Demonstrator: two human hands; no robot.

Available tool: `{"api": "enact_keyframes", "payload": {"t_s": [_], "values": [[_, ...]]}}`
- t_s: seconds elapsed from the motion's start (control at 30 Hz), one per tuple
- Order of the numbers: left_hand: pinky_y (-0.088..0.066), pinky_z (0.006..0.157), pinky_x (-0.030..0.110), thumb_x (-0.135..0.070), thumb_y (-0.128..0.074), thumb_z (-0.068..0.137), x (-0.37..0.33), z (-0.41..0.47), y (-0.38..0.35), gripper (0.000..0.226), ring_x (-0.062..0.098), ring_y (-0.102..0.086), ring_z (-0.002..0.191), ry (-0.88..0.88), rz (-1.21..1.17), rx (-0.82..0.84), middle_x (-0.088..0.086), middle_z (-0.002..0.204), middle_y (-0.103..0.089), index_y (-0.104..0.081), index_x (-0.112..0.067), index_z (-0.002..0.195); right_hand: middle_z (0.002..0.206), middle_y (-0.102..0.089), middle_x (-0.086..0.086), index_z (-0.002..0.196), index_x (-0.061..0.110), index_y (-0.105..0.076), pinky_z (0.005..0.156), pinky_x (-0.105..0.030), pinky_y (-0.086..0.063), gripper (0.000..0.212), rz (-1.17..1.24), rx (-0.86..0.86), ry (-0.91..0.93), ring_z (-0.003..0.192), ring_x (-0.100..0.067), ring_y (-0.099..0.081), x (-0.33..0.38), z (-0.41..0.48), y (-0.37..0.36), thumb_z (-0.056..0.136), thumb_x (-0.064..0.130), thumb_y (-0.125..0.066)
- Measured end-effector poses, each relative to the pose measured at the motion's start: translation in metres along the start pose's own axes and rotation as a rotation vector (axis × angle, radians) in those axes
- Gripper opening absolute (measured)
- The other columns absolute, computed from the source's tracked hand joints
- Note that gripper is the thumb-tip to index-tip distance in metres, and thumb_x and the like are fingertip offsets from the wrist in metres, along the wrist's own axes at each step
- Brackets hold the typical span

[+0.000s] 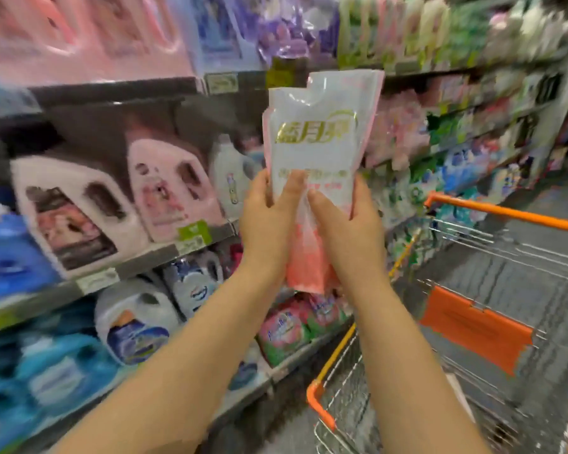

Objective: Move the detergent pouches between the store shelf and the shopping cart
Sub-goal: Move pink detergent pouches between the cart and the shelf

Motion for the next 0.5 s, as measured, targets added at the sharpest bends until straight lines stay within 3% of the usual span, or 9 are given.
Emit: {"api": "enact_keyframes", "payload": {"t_s": [0.07, 0.17, 0.3, 0.4, 0.5], "values": [[-0.056, 0.072, 0.027, -0.028, -0.058, 0.09, -0.039, 0.0, 0.064, 0.013, 0.013, -0.066, 0.084, -0.073, 0.058, -0.045, -0.001, 0.095, -0.069, -0.059, -0.021, 0.102, 0.1, -0.068, 0.013, 0.094, 0.046, -0.055, 0.088, -0.043, -0.052, 0.025, 0.061, 0.065, 0.047, 0.095, -0.008, -0.065, 0.03, -0.017, -0.058, 0.071, 0.044, -0.063], [-0.055, 0.081, 0.033, -0.029, -0.058, 0.09, -0.094, -0.007, 0.168, 0.006, 0.013, -0.067, 0.091, -0.159, 0.185, -0.112, -0.002, 0.099, -0.069, -0.056, -0.029, 0.096, 0.096, -0.068, 0.015, 0.092, 0.046, -0.054, 0.086, -0.037, -0.053, 0.02, 0.157, 0.15, 0.111, 0.092, -0.003, -0.065, 0.074, -0.054, -0.151, 0.08, 0.035, -0.065], [-0.054, 0.084, 0.038, -0.04, -0.06, 0.087, -0.164, -0.028, 0.312, 0.017, 0.011, -0.065, 0.09, -0.247, 0.379, -0.279, -0.009, 0.096, -0.067, -0.055, -0.033, 0.102, 0.085, -0.066, 0.024, 0.093, 0.044, -0.054, 0.076, -0.02, -0.05, 0.02, 0.293, 0.276, 0.159, 0.084, 0.007, -0.063, 0.129, -0.114, -0.281, 0.084, 0.03, -0.066], [-0.052, 0.084, 0.039, -0.042, -0.061, 0.085, -0.21, -0.047, 0.409, 0.016, 0.009, -0.063, 0.086, -0.258, 0.525, -0.418, -0.013, 0.09, -0.065, -0.055, -0.032, 0.097, 0.082, -0.066, 0.022, 0.096, 0.04, -0.052, 0.076, -0.022, -0.051, 0.02, 0.352, 0.352, 0.182, 0.08, 0.006, -0.063, 0.166, -0.159, -0.368, 0.083, 0.033, -0.066], [-0.052, 0.08, 0.035, -0.043, -0.061, 0.084, -0.248, -0.062, 0.489, 0.023, 0.01, -0.062, 0.083, -0.263, 0.618, -0.513, -0.012, 0.086, -0.064, -0.055, -0.029, 0.101, 0.089, -0.067, 0.017, 0.097, 0.037, -0.054, 0.082, -0.035, -0.053, 0.023, 0.423, 0.417, 0.187, 0.086, -0.002, -0.065, 0.199, -0.195, -0.444, 0.077, 0.039, -0.064]]}}
Point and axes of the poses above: each hand's wrist, its own z-axis towards the middle knuckle, its own y-axis out of the back of the hand, x = y × z, the point moved 9 cm from there along z, towards the middle knuckle
